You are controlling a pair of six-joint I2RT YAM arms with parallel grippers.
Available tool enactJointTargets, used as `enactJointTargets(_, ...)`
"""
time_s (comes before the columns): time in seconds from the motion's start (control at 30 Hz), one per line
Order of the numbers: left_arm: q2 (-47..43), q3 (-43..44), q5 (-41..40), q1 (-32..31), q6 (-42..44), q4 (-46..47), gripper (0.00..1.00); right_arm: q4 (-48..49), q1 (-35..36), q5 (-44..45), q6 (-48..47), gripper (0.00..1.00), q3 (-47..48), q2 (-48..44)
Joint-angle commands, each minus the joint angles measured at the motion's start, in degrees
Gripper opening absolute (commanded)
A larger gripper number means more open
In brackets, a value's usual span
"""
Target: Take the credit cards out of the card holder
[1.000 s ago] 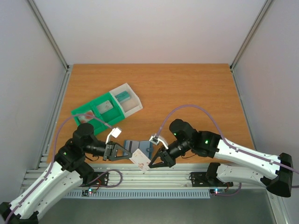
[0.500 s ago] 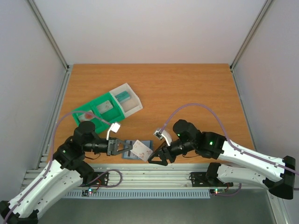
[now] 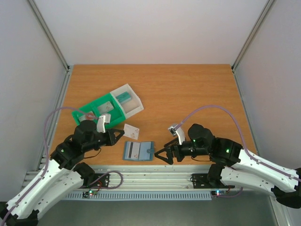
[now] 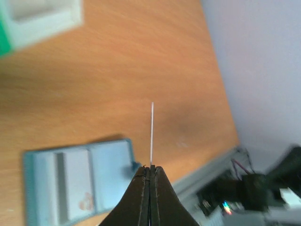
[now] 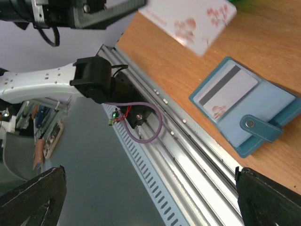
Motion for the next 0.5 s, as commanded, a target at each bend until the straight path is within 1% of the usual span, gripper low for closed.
enactJointTargets(0.0, 2.4, 4.6, -20.1, 0.2, -0.5, -4.4, 0.0, -1.2, 0.0, 2.6, 1.8, 0.98, -1.1, -2.0)
enactJointTargets(0.1, 5.0, 6.0, -25.6, 1.3, 0.0, -4.6, 0.0, -1.6, 0.0, 2.7, 1.9, 0.98, -1.4, -3.2)
enactJointTargets(0.23, 8.9, 8.0, -30.3, 4.0, 1.4, -3.7, 0.0, -1.5, 0.0, 2.2, 2.6, 0.98, -1.7, -4.6)
enactJointTargets(0.37, 11.6, 8.4, -33.7, 8.1, 2.1, 0.3, 0.0, -1.7, 0.0, 2.0, 2.5, 0.99, -1.8, -5.7)
enactJointTargets(0.47, 13.6, 8.1, -37.2, 10.0, 2.1, 3.9, 0.0, -1.4, 0.0, 2.0, 2.4, 0.99, -2.1, -6.5)
